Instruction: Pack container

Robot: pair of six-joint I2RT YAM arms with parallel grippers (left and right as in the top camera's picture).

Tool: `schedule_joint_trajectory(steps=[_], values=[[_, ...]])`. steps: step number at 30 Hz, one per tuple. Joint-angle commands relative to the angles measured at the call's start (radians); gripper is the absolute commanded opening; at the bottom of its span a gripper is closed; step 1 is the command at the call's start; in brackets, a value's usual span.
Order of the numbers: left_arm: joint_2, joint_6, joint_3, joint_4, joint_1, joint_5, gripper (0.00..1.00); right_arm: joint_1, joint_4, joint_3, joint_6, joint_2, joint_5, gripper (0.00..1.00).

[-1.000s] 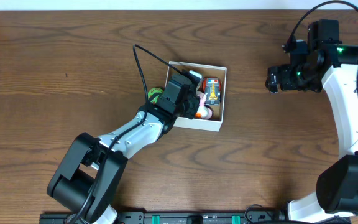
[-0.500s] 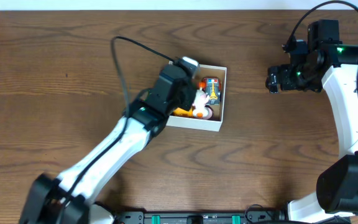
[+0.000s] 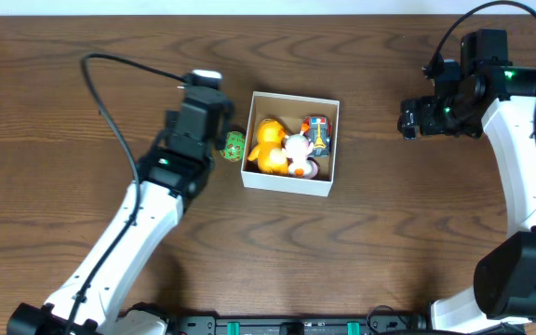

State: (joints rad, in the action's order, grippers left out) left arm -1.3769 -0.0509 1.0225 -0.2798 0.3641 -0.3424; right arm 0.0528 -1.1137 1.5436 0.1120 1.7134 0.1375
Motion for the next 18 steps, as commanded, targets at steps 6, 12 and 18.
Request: schedule_joint_trajectory(steps=[6,12,18], values=[[-0.06,-0.059,0.014,0.018,-0.131,0.146,0.56,0.0,-0.001,0.013,-0.014,-0.023,0.0,0.99],[-0.163,-0.059,0.014,0.029,-0.134,0.236,0.64,0.0,-0.001,0.013,-0.014,-0.023,0.0,0.99],[-0.276,-0.059,0.014,0.038,-0.134,0.336,0.7,0.0,-0.001,0.013,-0.014,-0.023,0.0,0.99]])
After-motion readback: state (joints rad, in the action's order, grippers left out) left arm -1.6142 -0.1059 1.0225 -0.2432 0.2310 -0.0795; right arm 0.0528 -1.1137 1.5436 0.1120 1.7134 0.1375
